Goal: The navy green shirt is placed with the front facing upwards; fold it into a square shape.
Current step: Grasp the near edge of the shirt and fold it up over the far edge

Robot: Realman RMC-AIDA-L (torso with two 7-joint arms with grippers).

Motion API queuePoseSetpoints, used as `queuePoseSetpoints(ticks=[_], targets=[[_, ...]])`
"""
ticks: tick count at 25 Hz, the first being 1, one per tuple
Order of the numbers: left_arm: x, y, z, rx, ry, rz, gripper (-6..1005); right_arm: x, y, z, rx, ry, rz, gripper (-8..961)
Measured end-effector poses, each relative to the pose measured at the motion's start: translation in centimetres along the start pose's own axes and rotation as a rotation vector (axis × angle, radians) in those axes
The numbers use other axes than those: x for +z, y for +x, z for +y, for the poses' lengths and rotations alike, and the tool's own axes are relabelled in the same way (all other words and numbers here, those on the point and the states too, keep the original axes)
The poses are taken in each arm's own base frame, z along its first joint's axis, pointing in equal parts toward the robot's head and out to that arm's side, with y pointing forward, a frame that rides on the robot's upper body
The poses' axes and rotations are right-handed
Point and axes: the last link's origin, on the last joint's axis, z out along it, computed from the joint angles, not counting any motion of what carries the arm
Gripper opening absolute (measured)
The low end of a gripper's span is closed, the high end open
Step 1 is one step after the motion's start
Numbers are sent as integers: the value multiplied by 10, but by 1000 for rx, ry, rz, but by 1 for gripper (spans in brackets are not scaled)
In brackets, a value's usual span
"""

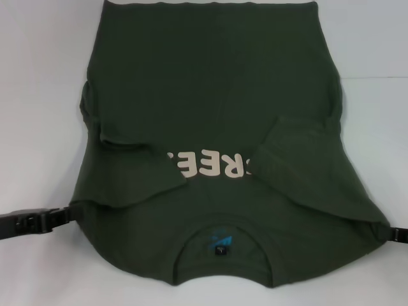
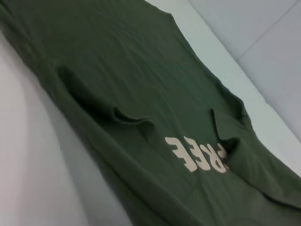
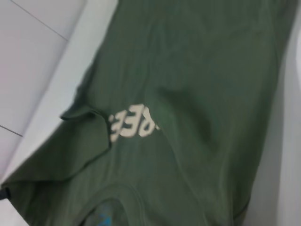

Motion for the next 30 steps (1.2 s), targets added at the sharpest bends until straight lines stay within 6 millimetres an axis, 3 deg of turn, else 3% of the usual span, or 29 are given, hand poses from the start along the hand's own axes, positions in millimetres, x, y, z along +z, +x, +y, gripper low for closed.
queuePoseSetpoints(ticks=[14, 25, 30], targets=[[-32, -32, -4, -97, 5, 12, 23, -41, 50, -2, 7, -54, -104, 42], [-46, -56, 3, -143, -39, 25, 24, -49, 79, 1, 2, -76, -90, 43], [-46, -56, 3, -151, -43, 36, 24, -57, 79, 1, 14, -73, -134, 42]])
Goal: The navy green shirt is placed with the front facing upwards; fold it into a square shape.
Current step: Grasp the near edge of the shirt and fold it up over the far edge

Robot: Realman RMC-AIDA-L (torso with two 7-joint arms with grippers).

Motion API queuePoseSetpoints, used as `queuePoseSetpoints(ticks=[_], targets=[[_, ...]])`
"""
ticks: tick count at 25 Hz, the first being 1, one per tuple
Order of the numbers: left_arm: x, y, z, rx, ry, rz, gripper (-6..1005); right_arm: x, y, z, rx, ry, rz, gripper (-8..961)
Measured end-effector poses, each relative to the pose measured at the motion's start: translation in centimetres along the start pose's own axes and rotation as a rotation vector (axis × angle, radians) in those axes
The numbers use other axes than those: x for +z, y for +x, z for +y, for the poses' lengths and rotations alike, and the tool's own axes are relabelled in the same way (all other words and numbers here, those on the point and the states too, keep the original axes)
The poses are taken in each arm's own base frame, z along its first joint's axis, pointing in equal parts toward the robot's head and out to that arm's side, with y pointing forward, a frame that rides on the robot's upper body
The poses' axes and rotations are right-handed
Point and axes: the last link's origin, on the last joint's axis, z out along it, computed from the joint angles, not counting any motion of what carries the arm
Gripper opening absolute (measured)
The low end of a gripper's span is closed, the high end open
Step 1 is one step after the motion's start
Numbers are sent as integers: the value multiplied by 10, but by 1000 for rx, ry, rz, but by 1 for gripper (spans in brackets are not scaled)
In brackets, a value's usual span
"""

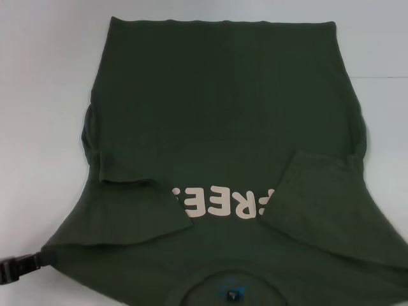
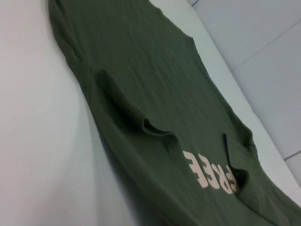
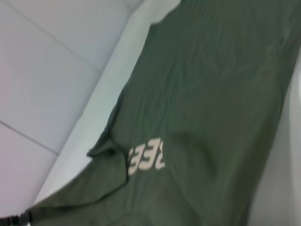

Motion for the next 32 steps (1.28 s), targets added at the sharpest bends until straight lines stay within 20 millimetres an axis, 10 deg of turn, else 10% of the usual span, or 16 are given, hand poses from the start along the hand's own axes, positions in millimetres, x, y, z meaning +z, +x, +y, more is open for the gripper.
queuePoseSetpoints(ticks=[17, 32], targets=[[67, 116, 27, 162, -77, 54, 24, 4, -105, -3, -65, 37, -186, 43], [149, 212, 44, 272, 132, 284, 23, 109, -215, 3, -287, 248, -258, 42]])
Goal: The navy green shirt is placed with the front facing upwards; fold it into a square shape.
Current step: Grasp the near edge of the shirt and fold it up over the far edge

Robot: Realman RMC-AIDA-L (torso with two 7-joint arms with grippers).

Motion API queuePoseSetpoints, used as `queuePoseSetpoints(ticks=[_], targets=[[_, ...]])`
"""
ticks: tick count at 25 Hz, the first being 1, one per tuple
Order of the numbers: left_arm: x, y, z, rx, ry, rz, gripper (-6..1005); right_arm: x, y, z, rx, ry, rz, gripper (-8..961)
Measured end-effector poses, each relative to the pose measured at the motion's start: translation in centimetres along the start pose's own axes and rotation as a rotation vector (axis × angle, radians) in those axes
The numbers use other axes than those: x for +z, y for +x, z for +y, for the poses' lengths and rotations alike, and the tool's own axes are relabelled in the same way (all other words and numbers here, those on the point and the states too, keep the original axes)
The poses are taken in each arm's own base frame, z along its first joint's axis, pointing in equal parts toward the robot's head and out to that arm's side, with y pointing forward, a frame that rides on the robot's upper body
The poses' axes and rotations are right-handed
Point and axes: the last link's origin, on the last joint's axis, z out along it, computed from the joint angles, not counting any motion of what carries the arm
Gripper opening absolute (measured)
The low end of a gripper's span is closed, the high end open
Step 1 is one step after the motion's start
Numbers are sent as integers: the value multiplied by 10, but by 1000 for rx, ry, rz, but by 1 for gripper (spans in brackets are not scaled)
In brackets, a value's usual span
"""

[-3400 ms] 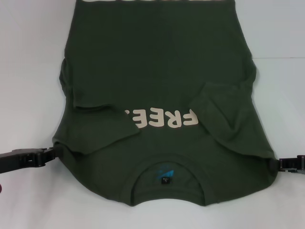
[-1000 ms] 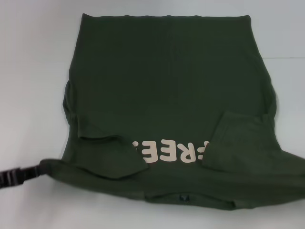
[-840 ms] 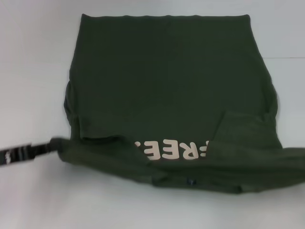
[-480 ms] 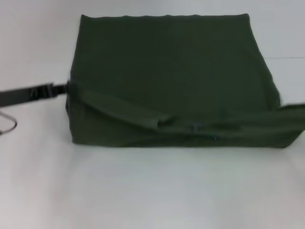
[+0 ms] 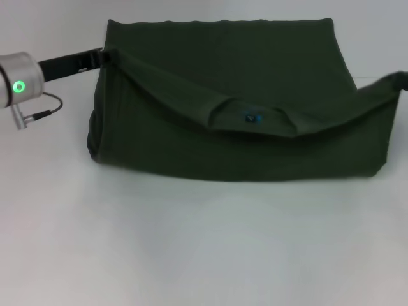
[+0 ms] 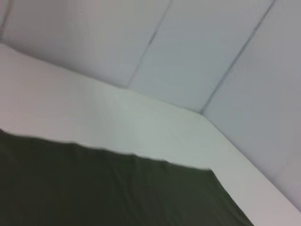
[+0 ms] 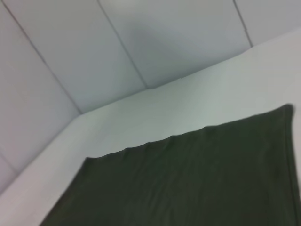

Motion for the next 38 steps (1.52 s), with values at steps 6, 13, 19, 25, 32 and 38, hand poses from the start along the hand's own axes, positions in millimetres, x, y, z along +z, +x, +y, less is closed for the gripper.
queuePoseSetpoints(ticks=[6, 13, 19, 25, 32, 38], targets=[[20, 1, 1, 22, 83, 58, 23, 43, -9, 6, -104, 125, -25, 43], [32, 3, 0, 39, 156, 99, 23, 74, -19, 14, -200, 245, -33, 42], [39, -1, 0, 46, 192, 118, 24, 86, -12, 20, -230, 278, -26, 42], [40, -10, -2, 35, 217, 114, 55, 87, -2, 19, -221, 300, -20, 42], [45, -26, -2, 26, 249, 88, 109, 91, 12, 20, -237, 329, 7, 43], [45, -30, -2, 41, 255, 81, 156, 93, 15, 23, -262, 327, 15, 75]])
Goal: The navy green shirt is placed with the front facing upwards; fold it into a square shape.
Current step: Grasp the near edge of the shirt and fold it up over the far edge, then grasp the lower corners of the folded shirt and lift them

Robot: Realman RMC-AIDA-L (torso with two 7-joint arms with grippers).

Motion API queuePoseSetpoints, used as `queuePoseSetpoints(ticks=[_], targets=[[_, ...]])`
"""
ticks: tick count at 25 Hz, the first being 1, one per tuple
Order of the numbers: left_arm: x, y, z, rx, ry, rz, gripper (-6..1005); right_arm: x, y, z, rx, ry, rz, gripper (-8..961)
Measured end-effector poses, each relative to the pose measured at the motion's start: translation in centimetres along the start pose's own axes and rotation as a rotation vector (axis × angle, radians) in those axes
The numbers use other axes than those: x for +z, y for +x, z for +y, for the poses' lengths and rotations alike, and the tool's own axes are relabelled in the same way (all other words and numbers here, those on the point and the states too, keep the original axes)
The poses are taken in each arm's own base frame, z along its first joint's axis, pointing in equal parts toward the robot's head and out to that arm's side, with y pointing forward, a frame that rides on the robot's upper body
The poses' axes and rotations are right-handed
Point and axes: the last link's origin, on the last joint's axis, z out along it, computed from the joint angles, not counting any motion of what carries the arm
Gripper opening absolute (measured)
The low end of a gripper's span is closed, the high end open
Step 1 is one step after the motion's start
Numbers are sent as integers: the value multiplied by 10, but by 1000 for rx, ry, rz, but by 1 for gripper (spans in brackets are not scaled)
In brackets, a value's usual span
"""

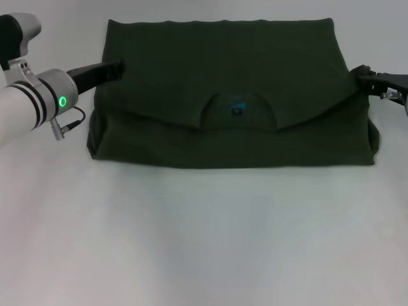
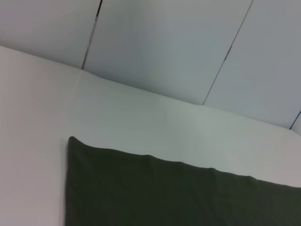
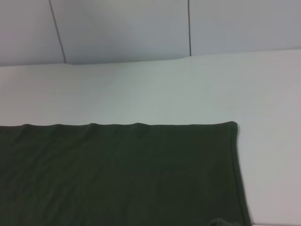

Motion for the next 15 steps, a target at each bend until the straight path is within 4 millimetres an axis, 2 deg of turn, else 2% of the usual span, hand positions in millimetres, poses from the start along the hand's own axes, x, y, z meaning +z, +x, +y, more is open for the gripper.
queuePoseSetpoints(ticks=[5, 8, 13, 15], targets=[[-3, 0, -6, -3, 19, 6, 195, 0, -6, -2, -21, 7, -13, 157], [-6, 0, -12, -9, 26, 12, 402, -2, -12, -7, -18, 23, -36, 252], [-18, -1, -23, -28, 4, 26, 616, -10, -21, -19, 46, 6, -97, 460], [-27, -3, -28, -43, -25, 33, 616, -15, -19, -22, 91, -29, -109, 558]])
